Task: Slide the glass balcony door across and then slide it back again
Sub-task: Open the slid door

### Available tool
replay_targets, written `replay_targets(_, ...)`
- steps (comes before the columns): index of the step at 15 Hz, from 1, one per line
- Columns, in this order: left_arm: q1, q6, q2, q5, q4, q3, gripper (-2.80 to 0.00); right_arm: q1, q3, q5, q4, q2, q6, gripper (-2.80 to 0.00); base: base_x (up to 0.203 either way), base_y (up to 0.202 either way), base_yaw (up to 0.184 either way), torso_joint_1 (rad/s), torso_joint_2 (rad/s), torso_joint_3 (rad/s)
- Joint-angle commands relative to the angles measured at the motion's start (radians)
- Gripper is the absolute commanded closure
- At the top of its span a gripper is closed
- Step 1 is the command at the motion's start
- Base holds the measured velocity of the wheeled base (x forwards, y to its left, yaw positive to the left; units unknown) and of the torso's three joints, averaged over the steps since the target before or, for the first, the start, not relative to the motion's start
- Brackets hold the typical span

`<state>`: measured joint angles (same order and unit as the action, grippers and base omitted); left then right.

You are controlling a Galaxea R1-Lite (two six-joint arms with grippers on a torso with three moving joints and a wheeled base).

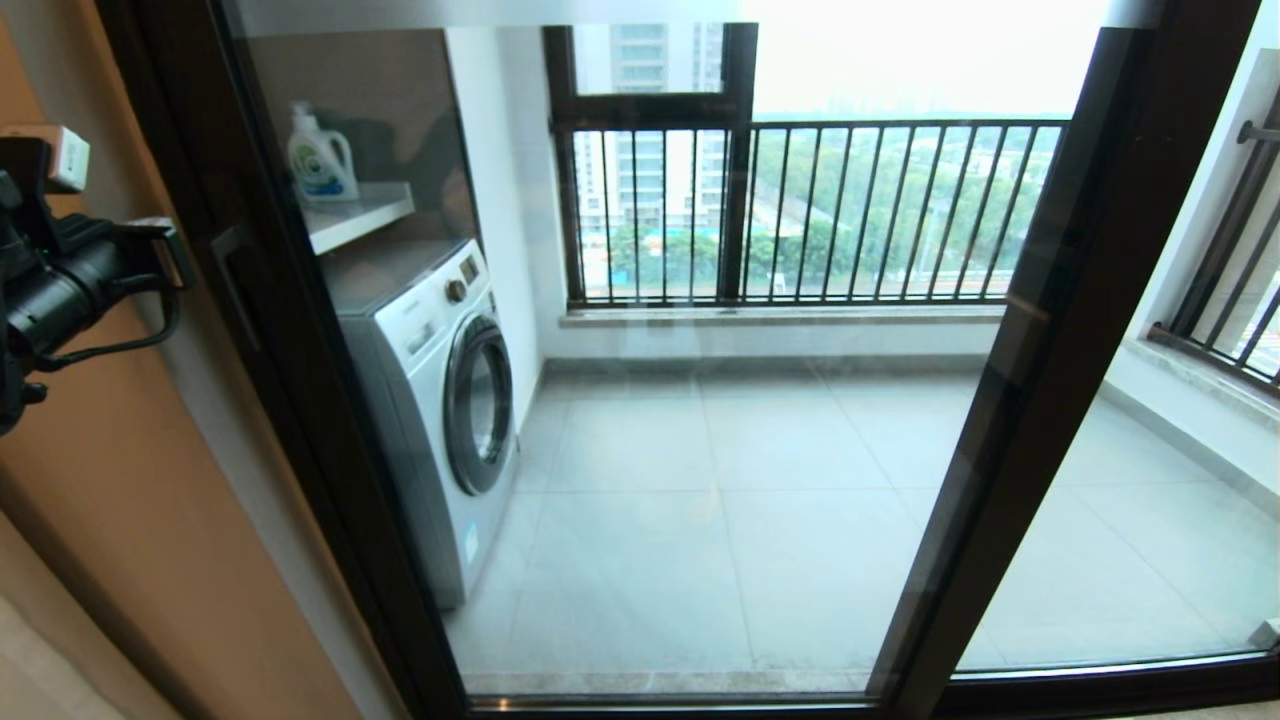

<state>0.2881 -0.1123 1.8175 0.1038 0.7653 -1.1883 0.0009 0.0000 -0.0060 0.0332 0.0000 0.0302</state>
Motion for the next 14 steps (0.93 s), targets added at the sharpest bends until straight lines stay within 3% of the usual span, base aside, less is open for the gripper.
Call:
replay_targets(1, 0.017, -0.001, 0.056, 0.003, 0.009, -0.005, 0.00, 0.001, 0.012, 0.000, 0.001, 0.000, 0.000, 0.00, 0.000, 0.000, 0.000, 0.000, 0.00, 0.000)
replay_targets(10, 0.012, 0.000, 0.092, 0.025, 0.014, -0.008, 0.00, 0.001, 0.012, 0.000, 0.001, 0.000, 0.000, 0.00, 0.000, 0.000, 0.000, 0.000, 0.00, 0.000)
replay_targets(14, -0.032, 0.002, 0.088, 0.022, 0.015, -0.005, 0.00, 0.001, 0.012, 0.000, 0.001, 0.000, 0.000, 0.00, 0.000, 0.000, 0.000, 0.000, 0.00, 0.000)
